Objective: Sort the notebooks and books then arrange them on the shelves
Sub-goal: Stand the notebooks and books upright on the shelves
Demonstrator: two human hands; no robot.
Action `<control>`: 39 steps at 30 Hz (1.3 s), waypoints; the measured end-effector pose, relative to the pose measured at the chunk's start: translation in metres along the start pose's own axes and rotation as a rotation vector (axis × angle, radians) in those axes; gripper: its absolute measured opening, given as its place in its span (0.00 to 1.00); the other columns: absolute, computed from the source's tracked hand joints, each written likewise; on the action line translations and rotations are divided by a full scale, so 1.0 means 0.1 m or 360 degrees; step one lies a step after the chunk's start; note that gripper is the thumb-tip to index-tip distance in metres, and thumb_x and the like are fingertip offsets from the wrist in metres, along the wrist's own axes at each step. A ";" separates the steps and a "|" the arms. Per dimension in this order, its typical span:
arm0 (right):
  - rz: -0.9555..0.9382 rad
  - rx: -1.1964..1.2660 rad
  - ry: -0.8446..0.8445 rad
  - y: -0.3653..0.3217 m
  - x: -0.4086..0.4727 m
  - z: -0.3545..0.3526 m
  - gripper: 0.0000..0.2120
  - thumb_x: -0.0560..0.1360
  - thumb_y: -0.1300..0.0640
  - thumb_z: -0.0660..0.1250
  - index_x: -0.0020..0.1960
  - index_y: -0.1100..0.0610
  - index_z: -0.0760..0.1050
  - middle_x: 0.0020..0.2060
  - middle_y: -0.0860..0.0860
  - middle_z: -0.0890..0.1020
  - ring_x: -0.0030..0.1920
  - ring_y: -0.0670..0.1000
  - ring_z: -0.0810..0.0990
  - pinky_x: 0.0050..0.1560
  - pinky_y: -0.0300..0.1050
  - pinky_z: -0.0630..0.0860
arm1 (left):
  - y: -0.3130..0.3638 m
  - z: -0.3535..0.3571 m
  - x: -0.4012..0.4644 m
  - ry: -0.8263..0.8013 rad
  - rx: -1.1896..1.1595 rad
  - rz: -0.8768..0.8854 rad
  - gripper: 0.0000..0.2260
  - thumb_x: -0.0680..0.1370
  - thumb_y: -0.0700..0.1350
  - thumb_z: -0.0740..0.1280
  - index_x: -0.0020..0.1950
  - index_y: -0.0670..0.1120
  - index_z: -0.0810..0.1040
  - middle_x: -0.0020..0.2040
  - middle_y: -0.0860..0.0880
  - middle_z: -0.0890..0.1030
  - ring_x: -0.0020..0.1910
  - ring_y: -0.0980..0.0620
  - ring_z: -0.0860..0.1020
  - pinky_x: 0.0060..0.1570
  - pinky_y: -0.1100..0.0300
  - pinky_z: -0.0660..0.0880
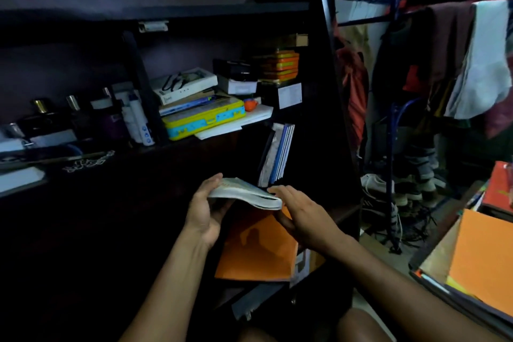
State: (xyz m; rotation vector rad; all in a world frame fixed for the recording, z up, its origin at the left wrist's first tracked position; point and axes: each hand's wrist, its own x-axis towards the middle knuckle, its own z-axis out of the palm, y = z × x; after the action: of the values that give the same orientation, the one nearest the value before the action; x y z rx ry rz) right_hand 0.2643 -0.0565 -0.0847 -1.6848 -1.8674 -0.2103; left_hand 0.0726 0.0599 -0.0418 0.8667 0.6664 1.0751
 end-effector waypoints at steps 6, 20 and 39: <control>0.0088 -0.0069 0.0075 -0.14 0.45 0.13 0.14 0.83 0.49 0.61 0.68 0.46 0.69 0.52 0.45 0.73 0.49 0.48 0.75 0.41 0.36 0.69 | 0.00 -0.01 0.30 0.0191 -0.0297 0.0056 0.19 0.76 0.50 0.72 0.63 0.43 0.79 0.61 0.41 0.79 0.62 0.44 0.78 0.44 0.56 0.83; -0.0284 0.0587 -0.0683 -1.65 1.15 1.18 0.36 0.79 0.44 0.67 0.81 0.50 0.54 0.78 0.51 0.60 0.75 0.54 0.62 0.73 0.47 0.63 | 1.21 -1.40 -0.36 0.1037 0.0643 0.0109 0.12 0.79 0.36 0.61 0.62 0.44 0.76 0.49 0.43 0.82 0.45 0.44 0.82 0.29 0.51 0.81; 0.0390 0.0261 -0.0236 -0.22 1.50 1.03 0.12 0.82 0.57 0.58 0.65 0.57 0.68 0.57 0.59 0.79 0.57 0.63 0.79 0.49 0.52 0.75 | 0.32 -0.16 0.77 0.0338 0.0233 0.0222 0.16 0.80 0.47 0.68 0.67 0.46 0.75 0.62 0.45 0.79 0.58 0.44 0.80 0.48 0.49 0.83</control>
State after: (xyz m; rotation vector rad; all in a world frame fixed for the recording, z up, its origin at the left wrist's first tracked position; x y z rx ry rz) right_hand 0.2085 0.1182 -0.0823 -1.8344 -1.7087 0.1669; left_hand 0.0717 0.1434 -0.0264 0.9436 0.8806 1.2672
